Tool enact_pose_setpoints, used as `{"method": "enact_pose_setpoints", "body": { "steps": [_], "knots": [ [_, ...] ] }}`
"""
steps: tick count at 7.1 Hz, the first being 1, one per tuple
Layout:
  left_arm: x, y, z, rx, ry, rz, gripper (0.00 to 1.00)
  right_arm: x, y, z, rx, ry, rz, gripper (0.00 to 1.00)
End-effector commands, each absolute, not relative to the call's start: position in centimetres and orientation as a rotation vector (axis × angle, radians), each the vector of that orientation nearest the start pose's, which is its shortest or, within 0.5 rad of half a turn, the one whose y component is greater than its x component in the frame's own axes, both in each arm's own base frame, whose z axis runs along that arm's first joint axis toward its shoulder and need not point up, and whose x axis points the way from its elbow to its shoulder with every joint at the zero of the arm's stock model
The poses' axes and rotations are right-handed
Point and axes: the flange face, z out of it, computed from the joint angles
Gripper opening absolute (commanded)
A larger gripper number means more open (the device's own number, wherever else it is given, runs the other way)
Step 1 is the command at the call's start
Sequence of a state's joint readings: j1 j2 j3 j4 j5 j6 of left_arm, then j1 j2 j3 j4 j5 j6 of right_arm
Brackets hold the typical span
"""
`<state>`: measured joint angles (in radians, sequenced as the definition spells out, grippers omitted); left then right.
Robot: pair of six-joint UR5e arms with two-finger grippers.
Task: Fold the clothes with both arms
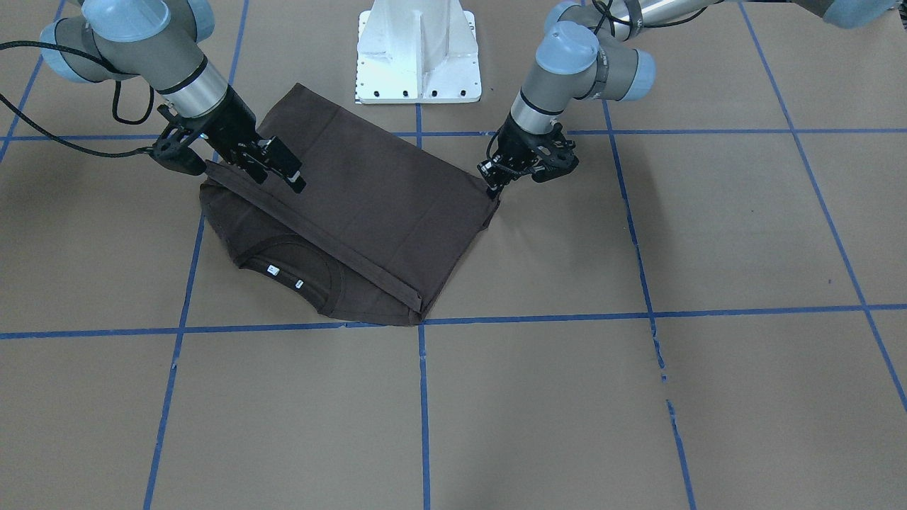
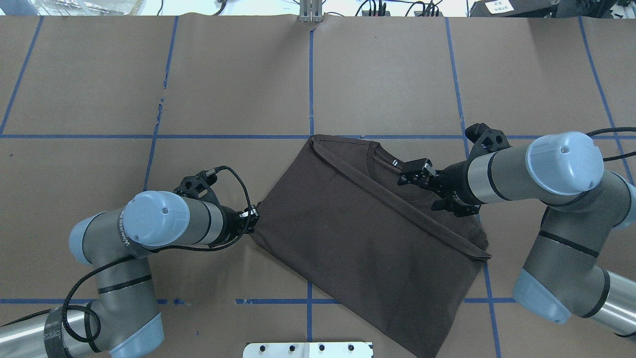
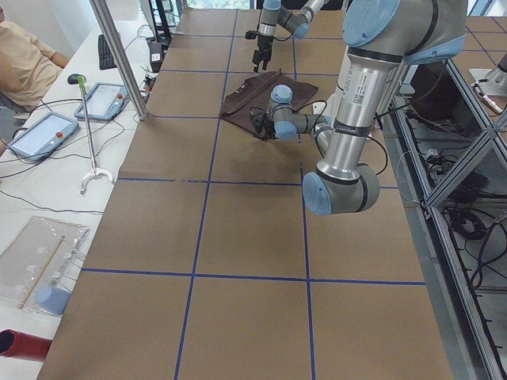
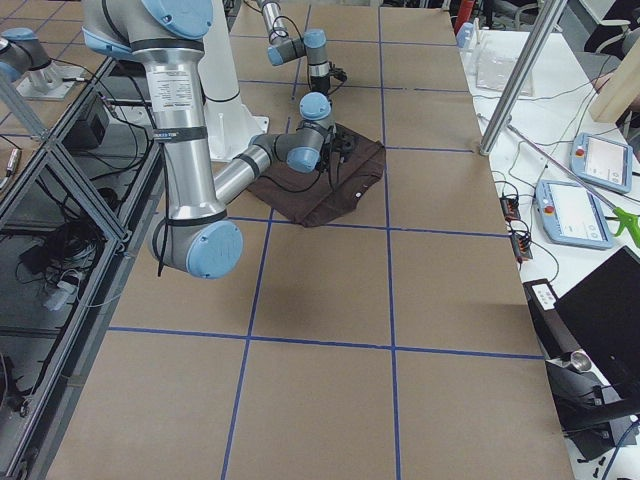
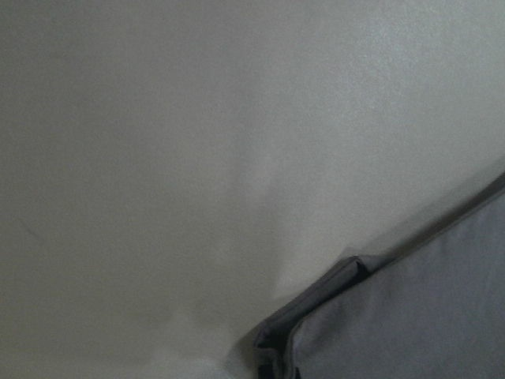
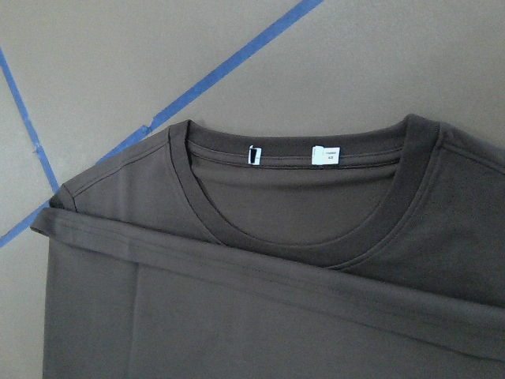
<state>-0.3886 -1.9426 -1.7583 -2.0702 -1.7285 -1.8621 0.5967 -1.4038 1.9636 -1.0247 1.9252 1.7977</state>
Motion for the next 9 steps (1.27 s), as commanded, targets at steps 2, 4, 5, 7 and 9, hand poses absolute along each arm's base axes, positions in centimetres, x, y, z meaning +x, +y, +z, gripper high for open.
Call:
{"method": "enact_pose_setpoints", "body": {
  "steps": [2,4,5,7,9],
  "knots": [
    [49.2,-38.8,31.6,0.012,1.047,-0.516,0.00,-38.2,-38.4,31.8,-0.097,-1.161,0.539,1.00],
    [45.5,-51.4,30.3,0.172,1.018,-0.563,0.00,-38.4,-38.7,32.3,-0.091,-1.150,0.548,1.00],
    [45.9,-57.0,29.5,0.224,1.009,-0.574,0.00,-38.3,-39.3,32.7,-0.083,-1.139,0.566,1.00],
    [49.7,-63.3,29.9,0.257,1.024,-0.579,0.00,-38.5,-39.8,31.9,-0.057,-1.156,0.583,1.00],
    [51.2,-65.8,29.5,0.275,1.049,-0.585,0.00,-40.2,-41.3,30.0,-0.028,-1.172,0.606,1.00]
  ]
}}
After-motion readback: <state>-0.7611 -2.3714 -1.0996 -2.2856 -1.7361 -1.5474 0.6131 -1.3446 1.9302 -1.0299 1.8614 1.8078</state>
